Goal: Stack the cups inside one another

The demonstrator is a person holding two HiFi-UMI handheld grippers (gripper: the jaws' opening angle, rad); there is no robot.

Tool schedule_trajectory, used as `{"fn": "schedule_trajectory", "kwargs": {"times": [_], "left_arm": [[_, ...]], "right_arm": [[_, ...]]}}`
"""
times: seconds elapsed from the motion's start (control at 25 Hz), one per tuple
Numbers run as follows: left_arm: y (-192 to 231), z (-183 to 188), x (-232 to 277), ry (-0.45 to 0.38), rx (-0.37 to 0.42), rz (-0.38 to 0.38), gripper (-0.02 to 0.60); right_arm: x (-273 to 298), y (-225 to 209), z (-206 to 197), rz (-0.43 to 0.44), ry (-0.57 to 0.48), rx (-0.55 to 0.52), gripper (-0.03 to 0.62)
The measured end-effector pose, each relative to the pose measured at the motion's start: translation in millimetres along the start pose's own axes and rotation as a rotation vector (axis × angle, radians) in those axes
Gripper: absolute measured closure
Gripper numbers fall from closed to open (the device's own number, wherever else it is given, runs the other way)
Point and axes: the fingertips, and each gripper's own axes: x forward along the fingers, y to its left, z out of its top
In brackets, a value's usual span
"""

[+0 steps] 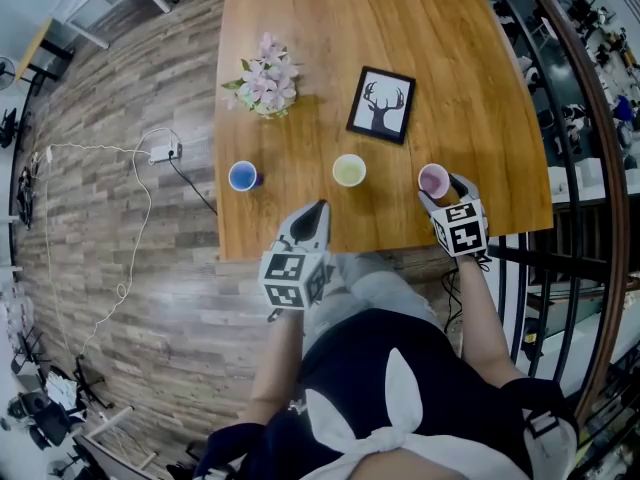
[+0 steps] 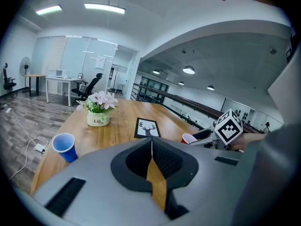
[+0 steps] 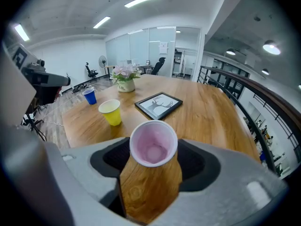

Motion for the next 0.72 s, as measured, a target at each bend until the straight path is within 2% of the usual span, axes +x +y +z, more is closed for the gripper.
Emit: {"fn": "schedule_trajectory", "kwargs": {"times": [0.4,0.72], "left_arm": [[13,8,-5,-0.019,0.001,0.016,0.561],[24,19,-14,-0.035,0.004,0.031,0.561]], "right_arm": [[-25,6,60,0.005,-0.102,-0.047,0.283],[-54,17,113,-0.002,-0.19,-0.14,0.283]]}}
